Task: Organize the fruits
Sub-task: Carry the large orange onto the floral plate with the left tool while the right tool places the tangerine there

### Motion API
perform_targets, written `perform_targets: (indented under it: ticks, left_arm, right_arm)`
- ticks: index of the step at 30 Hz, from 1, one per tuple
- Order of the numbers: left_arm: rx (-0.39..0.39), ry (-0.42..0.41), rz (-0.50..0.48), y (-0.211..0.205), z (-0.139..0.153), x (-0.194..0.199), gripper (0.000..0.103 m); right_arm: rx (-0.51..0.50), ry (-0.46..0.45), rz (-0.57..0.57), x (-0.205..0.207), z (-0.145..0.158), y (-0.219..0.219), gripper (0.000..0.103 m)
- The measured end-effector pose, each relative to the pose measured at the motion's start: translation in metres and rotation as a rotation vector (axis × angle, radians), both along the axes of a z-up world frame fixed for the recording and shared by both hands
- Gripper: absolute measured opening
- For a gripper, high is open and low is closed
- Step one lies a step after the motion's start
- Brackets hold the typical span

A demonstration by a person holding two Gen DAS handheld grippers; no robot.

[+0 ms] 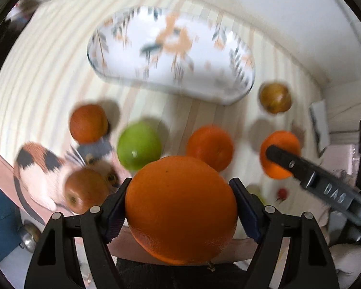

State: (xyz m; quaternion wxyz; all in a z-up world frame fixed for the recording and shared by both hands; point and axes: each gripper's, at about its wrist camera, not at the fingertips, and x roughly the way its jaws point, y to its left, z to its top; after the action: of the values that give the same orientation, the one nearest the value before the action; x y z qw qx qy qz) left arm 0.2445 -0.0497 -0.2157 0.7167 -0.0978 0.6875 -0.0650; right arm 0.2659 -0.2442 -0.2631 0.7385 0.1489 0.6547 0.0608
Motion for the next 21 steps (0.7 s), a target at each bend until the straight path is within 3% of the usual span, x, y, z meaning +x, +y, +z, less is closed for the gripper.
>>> perform_targets:
  ticks: [4,8,17,18,21]
  left_arm:
    - [-0.035,-0.062,0.008,0.016,0.023,0.047,0.078]
    - [0.000,-0.101,0.017,0.035,0.025,0.108,0.078]
    - [0.061,-0.029,0.027,0.057,-0.031,0.206,0.078]
    - [0.065,-0.014,0.021,0.057,-0.039,0.213,0.078]
    - [0.060,0.027,0.020,0.058,-0.057,0.226,0.078]
  right_arm:
    - [0.033,-0.068,0.019,0.025,0.031,0.010,0.066]
    - [0.038,-0.111,0.037,0.063,0.035,0.024,0.066]
    - [0.009,-0.087,0.111,0.154,-0.014,0.075,0.066]
    - [0.031,-0.011,0.128,0.161,-0.020,0.080,0.066]
    - [0.020,0.005,0.160,0.177,-0.033,0.090,0.066]
